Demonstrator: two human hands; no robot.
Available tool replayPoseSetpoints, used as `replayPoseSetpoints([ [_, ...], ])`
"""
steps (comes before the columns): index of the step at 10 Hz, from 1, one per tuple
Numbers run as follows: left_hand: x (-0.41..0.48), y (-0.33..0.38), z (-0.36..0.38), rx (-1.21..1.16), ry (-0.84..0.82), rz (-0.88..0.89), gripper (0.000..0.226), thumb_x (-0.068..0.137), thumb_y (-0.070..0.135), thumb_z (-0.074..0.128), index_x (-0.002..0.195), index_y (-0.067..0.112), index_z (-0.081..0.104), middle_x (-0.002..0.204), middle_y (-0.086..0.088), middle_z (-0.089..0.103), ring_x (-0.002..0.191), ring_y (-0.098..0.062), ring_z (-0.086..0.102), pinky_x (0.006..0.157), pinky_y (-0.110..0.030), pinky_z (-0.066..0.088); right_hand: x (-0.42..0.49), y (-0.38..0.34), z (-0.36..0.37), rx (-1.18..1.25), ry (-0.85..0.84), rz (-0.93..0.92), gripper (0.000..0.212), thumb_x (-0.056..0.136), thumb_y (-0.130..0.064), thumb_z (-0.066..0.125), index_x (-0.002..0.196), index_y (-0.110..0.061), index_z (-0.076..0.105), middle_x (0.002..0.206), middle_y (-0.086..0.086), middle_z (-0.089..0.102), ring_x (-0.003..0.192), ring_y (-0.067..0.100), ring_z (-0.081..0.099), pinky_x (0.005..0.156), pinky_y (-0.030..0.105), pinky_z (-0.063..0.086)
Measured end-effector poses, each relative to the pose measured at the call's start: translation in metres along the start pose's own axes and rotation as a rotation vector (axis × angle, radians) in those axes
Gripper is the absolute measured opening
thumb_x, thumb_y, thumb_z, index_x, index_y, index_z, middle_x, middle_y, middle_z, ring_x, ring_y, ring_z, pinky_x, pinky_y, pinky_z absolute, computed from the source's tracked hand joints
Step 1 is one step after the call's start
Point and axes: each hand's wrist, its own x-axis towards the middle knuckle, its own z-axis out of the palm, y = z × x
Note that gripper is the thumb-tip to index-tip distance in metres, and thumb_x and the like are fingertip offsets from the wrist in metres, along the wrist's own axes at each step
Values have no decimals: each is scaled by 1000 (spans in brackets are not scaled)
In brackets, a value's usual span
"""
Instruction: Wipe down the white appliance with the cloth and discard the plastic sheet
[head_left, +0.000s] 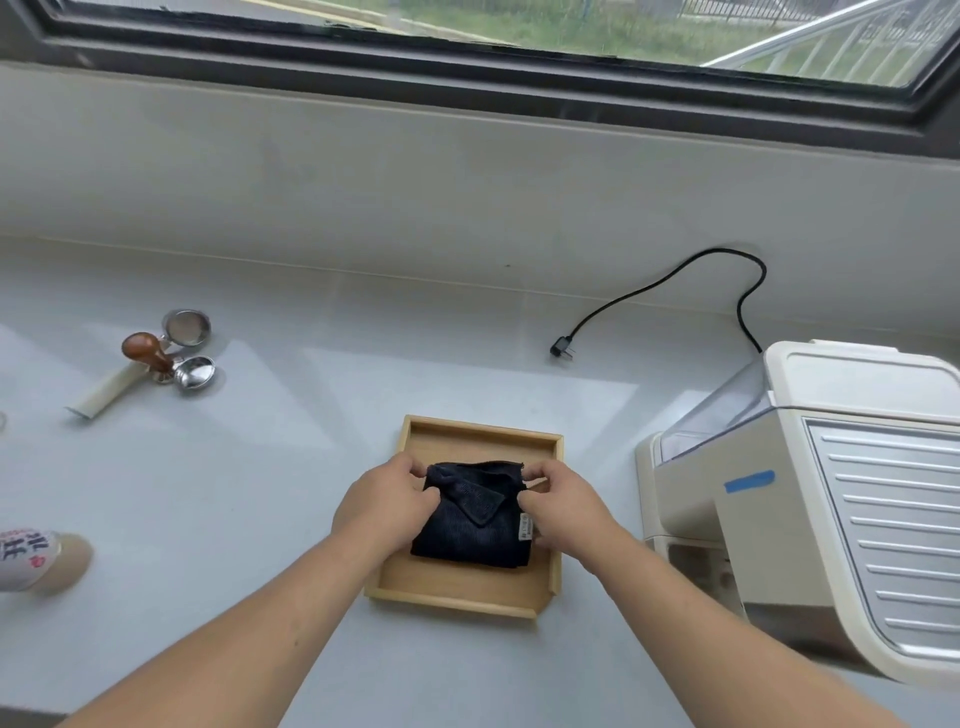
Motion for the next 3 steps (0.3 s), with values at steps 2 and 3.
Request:
replayPoseSetpoints([
  [2,-6,14,-17,13,33,90,48,90,51,62,134,33,57,127,12,65,110,-16,63,82,-32,50,-13,-16,-14,-113,105,-146,34,92,-34,56,126,-33,56,122,-10,59,94,10,64,82,36,58],
  [3,-10,26,-26,-26,76,182,61,88,54,63,144,34,54,147,11,58,131,-15,56,96,-33,50,-21,-29,-19,-123,119,-208,51,91,-45,59,140,-35,53,143,-10,55,102,5,62,80,25,49],
])
